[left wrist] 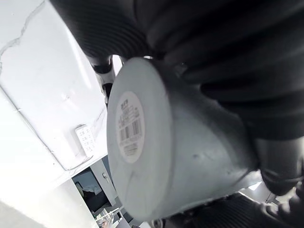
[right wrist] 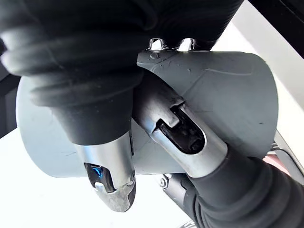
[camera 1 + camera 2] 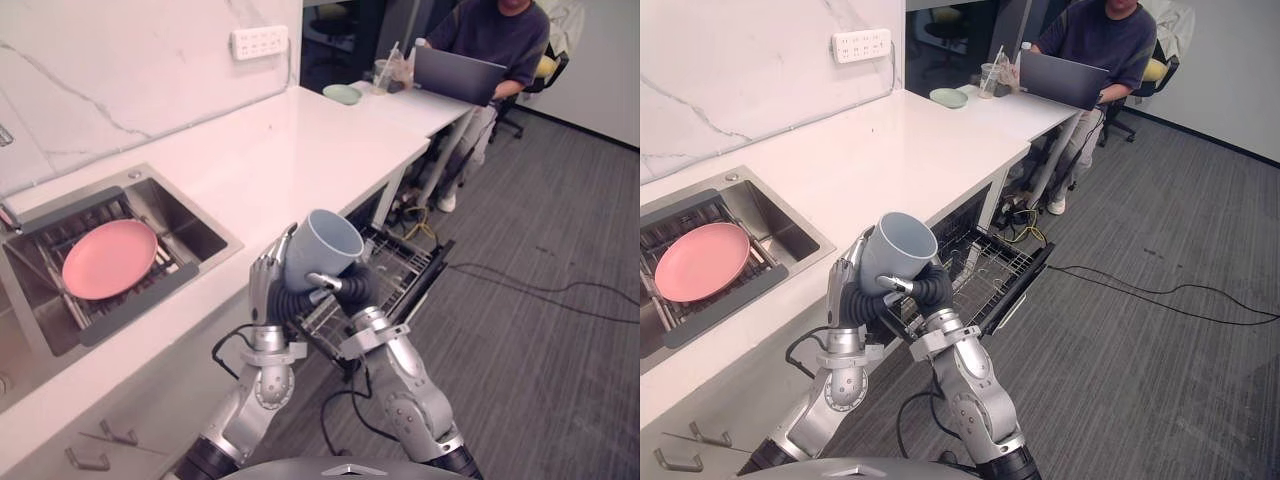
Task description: Walk over to the sink, pick up the cup, carry it to the dishwasher, place the cup inside the dishwasher, then close the dishwasher door
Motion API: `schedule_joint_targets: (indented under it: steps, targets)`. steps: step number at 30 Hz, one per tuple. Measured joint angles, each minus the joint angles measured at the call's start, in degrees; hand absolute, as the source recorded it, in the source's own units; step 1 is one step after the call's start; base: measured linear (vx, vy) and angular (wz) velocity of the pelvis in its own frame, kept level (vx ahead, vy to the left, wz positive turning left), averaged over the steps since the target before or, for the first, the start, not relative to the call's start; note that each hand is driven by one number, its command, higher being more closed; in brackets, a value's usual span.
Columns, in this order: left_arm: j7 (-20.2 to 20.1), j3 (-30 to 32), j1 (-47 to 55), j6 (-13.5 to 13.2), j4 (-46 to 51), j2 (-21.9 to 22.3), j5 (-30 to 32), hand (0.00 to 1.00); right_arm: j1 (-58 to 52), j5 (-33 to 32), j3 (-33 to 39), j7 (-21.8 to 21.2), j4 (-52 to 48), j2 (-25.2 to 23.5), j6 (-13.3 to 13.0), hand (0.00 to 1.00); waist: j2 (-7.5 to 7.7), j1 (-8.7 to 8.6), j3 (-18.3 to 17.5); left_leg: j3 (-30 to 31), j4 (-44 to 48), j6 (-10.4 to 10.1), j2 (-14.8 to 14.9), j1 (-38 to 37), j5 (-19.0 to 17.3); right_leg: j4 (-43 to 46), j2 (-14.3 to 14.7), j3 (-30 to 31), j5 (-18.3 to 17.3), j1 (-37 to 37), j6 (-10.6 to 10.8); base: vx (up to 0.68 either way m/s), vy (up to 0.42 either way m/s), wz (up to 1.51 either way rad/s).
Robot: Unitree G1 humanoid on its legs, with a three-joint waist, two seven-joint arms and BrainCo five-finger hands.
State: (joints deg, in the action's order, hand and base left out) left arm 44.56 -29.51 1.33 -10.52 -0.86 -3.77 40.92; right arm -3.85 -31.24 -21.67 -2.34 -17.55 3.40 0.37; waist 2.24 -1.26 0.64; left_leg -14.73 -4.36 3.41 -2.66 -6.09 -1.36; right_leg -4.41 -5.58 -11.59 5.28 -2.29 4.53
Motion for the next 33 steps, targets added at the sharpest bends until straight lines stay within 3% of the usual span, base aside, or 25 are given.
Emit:
schedule_joint_targets:
  steps: [24,25,33]
  targets:
    - [0.0,-0.3,-0.2,0.8,-0.4,-0.6,0.6,1.00,0.0,0.1,-1.9,6.8,0.0,0.5,-2.7,1.00,-0.36,-0.17,-0.5,0.2,0.1,-0.1,0.0,0.2,0.0,-0.1,0.0,0.0,0.0,0.1,0.0,0.00,0.000,0.00]
    - [0.0,-0.4,-0.2,0.8,-0.4,-0.6,0.2,0.00,0.0,0.1,-1.9,7.0,0.0,0.5,-2.7,1.00,-0.37,-0.17,-0.5,0.2,0.1,-0.1,0.0,0.3,0.0,-0.1,0.0,0.0,0.0,0.1,0.0,0.00,0.000,0.00]
    - [-0.1,-3.1,0.1,0.9,-2.3,-0.7,-2.1,0.00,1.0,0.1,-0.2,10.8,0.0,-0.9,-2.9,1.00,-0.74,-0.18,-0.7,0.4,0.1,-0.1,0.0,0.4,0.0,-0.2,0.0,0.0,0.0,0.1,0.0,0.00,0.000,0.00]
